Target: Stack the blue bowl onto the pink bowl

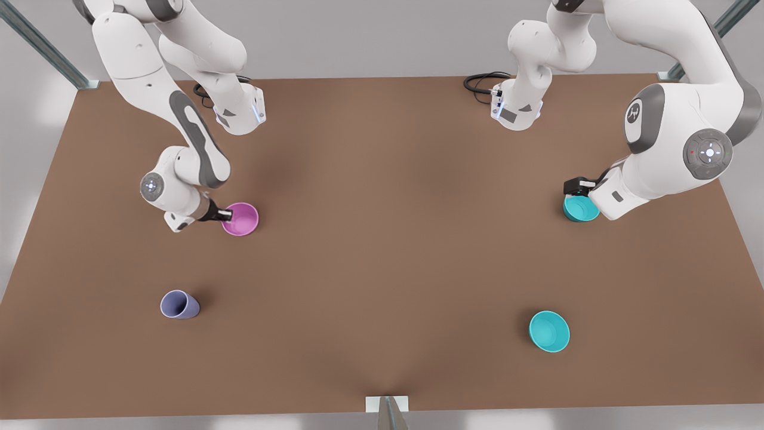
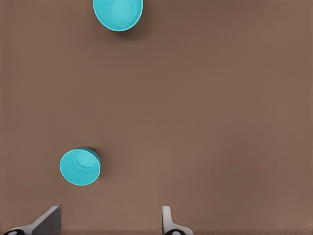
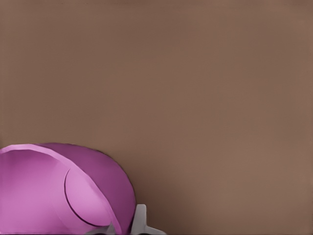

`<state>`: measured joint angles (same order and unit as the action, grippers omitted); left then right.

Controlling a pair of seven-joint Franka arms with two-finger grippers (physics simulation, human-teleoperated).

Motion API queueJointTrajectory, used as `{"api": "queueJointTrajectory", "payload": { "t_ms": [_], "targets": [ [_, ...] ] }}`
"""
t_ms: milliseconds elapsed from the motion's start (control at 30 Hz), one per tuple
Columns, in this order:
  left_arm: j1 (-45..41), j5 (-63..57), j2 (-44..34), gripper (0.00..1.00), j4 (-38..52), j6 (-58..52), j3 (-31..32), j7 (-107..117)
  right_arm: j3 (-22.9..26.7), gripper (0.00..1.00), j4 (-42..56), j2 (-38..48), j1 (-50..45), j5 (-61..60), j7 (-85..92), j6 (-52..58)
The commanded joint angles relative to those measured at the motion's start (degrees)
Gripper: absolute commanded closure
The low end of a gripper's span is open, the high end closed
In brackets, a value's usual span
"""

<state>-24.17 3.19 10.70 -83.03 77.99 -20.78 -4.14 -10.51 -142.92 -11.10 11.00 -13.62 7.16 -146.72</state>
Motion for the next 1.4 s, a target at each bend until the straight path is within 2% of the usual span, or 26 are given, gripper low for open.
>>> {"api": "queueJointTrajectory", "payload": {
  "t_ms": [0,133,233,400,467,533,700,733,767,800,833,867,1033,1067,1100,1133,1167,1200,1300,1333,1367],
  "targets": [
    [0.0,0.0,-0.1,0.0,0.1,-0.1,0.0,0.0,0.0,0.79,2.2,0.8,-0.5,0.3,-1.2,5.3],
    [0.0,0.0,-0.2,0.0,0.1,-0.5,0.0,0.0,-4.6,0.79,14.0,-1.2,-2.5,-8.5,-1.4,10.9],
    [0.0,0.0,-0.2,0.0,0.1,-0.6,0.0,0.0,-4.6,0.79,29.2,-11.9,-10.9,-11.7,-7.3,10.6],
    [0.0,0.0,-0.2,0.0,0.1,-0.5,0.0,0.0,-4.3,0.79,62.8,-35.4,-26.4,-11.1,-27.9,9.8],
    [0.0,0.0,-0.1,0.0,0.1,-0.5,0.0,0.0,-2.7,0.79,71.5,-42.3,-32.1,-10.9,-33.6,7.7],
    [0.0,0.0,-0.1,0.0,0.1,-0.5,0.0,0.0,0.8,0.79,75.8,-45.9,-37.6,-10.9,-38.0,7.2],
    [0.0,0.0,-0.1,0.0,0.1,-0.6,0.0,0.0,2.2,0.79,75.7,-48.7,-41.5,-10.9,-38.6,4.1],
    [0.0,0.0,-0.2,0.0,0.0,-0.6,0.0,0.0,2.2,0.79,75.7,-48.8,-41.5,-10.9,-38.6,4.1],
    [0.0,0.0,-0.2,0.0,0.1,-0.6,0.0,0.0,2.2,0.64,75.7,-48.8,-41.5,-10.9,-38.5,4.1],
    [0.0,0.0,-0.1,0.0,0.1,-0.5,0.0,0.0,2.5,0.42,75.7,-48.8,-41.5,-10.9,-38.5,4.1],
    [0.0,0.0,0.0,0.0,0.1,-0.5,0.0,0.0,2.5,0.05,75.7,-48.8,-41.5,-10.9,-38.5,4.0],
    [0.0,0.0,0.0,0.0,0.1,-0.4,0.0,0.0,2.5,0.0,75.7,-48.6,-41.4,-10.9,-38.5,4.1],
    [0.0,0.0,0.1,0.0,0.1,-0.3,0.0,0.0,2.6,0.0,75.1,-42.8,-38.2,-11.0,-38.4,7.8],
    [0.0,0.0,0.1,0.0,0.1,-0.3,0.0,0.0,3.4,0.0,74.5,-40.4,-36.4,-10.8,-38.4,12.6],
    [0.0,0.0,0.1,0.0,0.1,-0.3,0.0,0.0,8.7,0.0,71.2,-34.3,-35.2,-9.1,-37.7,23.8],
    [0.0,0.0,0.0,0.0,0.1,-0.4,0.0,0.0,13.7,0.0,71.7,-30.7,-34.4,-2.6,-33.3,39.5],
    [0.0,0.0,0.1,0.0,0.1,-0.3,0.0,0.0,14.6,0.0,71.6,-28.6,-30.3,2.1,-20.3,46.6],
    [0.0,0.0,0.2,0.0,0.1,-0.3,0.0,0.0,14.9,0.0,71.6,-25.8,-21.8,7.5,-1.1,52.7],
    [0.0,0.0,0.4,0.0,0.1,0.0,0.0,-0.1,14.9,0.0,71.3,-18.2,-9.7,17.0,19.2,59.3],
    [0.0,0.0,0.3,0.0,0.1,-0.3,0.0,-0.1,14.8,0.0,67.7,-12.5,-6.9,17.1,20.0,61.2],
    [0.0,0.0,0.2,0.0,0.1,-0.3,0.0,-0.1,14.8,0.0,60.1,-2.8,-6.6,17.1,20.4,60.6]
  ]
}}
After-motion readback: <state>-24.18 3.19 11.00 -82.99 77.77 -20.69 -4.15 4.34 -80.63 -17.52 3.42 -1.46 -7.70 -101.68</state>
